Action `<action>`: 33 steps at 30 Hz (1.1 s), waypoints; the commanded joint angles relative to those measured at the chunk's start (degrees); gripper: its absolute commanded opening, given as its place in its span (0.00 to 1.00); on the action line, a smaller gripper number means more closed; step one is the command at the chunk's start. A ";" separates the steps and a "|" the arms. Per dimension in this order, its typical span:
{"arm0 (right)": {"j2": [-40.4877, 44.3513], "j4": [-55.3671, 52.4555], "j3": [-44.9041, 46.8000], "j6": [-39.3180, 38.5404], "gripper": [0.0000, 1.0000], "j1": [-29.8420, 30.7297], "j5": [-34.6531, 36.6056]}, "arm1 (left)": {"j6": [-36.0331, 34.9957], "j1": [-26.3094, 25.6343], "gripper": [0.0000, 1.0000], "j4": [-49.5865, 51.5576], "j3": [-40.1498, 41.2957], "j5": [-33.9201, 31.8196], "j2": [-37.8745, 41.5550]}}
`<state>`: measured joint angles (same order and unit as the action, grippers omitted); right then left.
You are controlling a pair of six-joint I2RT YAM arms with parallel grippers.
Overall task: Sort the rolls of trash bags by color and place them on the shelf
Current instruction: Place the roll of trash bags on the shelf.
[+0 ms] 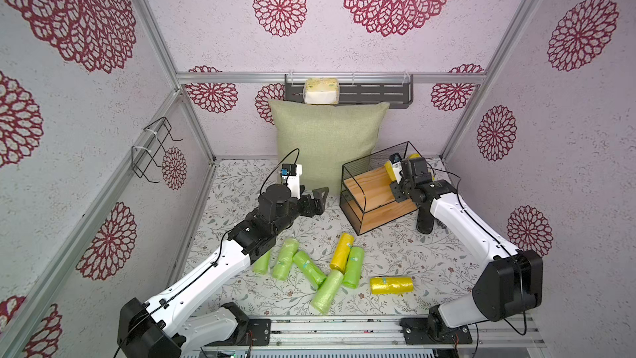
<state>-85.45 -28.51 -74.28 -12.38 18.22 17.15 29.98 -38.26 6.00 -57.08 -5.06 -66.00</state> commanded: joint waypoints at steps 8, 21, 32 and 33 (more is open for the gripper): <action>0.80 1.84 -2.62 -2.39 0.51 0.75 3.56 | -1.01 0.10 0.91 0.98 -0.49 -0.16 0.04; 7.74 1.93 -2.56 -0.94 0.63 1.96 1.13 | -1.71 0.11 0.90 4.48 2.73 4.50 -3.28; 20.80 12.42 6.47 8.27 0.71 2.08 -19.17 | 1.17 -3.88 0.85 4.34 5.77 14.79 -19.15; 21.20 12.68 7.00 8.67 0.71 2.13 -19.61 | 2.29 -4.09 0.85 3.92 5.46 15.58 -20.51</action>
<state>-64.95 -19.05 -68.49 -7.35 20.01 2.90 30.02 -41.36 10.46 -50.70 6.46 -84.20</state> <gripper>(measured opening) 0.712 0.851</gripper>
